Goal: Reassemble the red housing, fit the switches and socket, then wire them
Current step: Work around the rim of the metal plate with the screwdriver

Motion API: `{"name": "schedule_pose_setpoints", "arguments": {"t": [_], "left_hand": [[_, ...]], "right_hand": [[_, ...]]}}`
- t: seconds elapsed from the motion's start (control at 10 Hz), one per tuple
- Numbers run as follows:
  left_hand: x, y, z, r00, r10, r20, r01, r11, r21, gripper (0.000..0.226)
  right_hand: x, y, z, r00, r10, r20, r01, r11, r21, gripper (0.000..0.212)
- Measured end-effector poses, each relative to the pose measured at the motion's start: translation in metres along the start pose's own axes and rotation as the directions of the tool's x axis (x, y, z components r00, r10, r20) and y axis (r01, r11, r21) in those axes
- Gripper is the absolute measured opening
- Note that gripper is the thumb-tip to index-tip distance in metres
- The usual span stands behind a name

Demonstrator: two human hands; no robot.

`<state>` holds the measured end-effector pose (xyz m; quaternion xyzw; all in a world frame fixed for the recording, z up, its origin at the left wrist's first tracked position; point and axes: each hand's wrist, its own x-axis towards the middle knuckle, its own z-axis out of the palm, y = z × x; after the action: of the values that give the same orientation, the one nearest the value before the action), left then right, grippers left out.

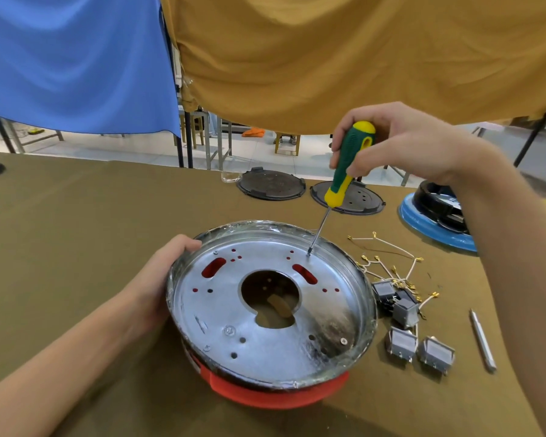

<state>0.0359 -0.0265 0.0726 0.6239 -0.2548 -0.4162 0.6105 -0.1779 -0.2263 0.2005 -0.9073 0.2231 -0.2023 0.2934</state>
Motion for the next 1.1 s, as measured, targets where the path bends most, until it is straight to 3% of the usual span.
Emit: {"name": "schedule_pose_setpoints", "arguments": {"t": [0.3, 0.6, 0.7, 0.8, 1.0, 1.1], "left_hand": [[-0.008, 0.006, 0.005, 0.998, -0.031, -0.048, 0.031, 0.999, -0.011, 0.028], [-0.005, 0.003, 0.004, 0.998, -0.035, -0.047, 0.034, 0.999, -0.026, 0.027], [-0.005, 0.002, 0.004, 0.998, -0.046, -0.036, 0.045, 0.999, -0.023, 0.026], [-0.004, 0.001, 0.003, 0.999, -0.044, -0.028, 0.044, 0.999, -0.027, 0.025], [-0.001, -0.001, 0.002, 0.998, -0.051, -0.027, 0.049, 0.997, -0.056, 0.027], [0.002, -0.002, 0.001, 0.999, -0.051, -0.020, 0.049, 0.997, -0.067, 0.027]], "right_hand": [[-0.001, 0.007, 0.004, 0.999, -0.009, -0.037, 0.012, 0.997, 0.076, 0.032], [0.007, 0.008, 0.003, 1.000, 0.018, 0.012, -0.019, 0.997, 0.077, 0.033], [0.017, 0.005, 0.003, 0.995, 0.073, -0.070, -0.082, 0.986, -0.142, 0.018], [0.026, 0.005, 0.012, 0.978, 0.053, -0.204, -0.119, 0.937, -0.329, 0.020], [0.022, -0.001, 0.018, 0.982, 0.030, -0.185, -0.061, 0.984, -0.165, 0.014], [0.018, 0.003, 0.028, 0.927, -0.029, -0.374, -0.111, 0.931, -0.348, 0.027]]}}
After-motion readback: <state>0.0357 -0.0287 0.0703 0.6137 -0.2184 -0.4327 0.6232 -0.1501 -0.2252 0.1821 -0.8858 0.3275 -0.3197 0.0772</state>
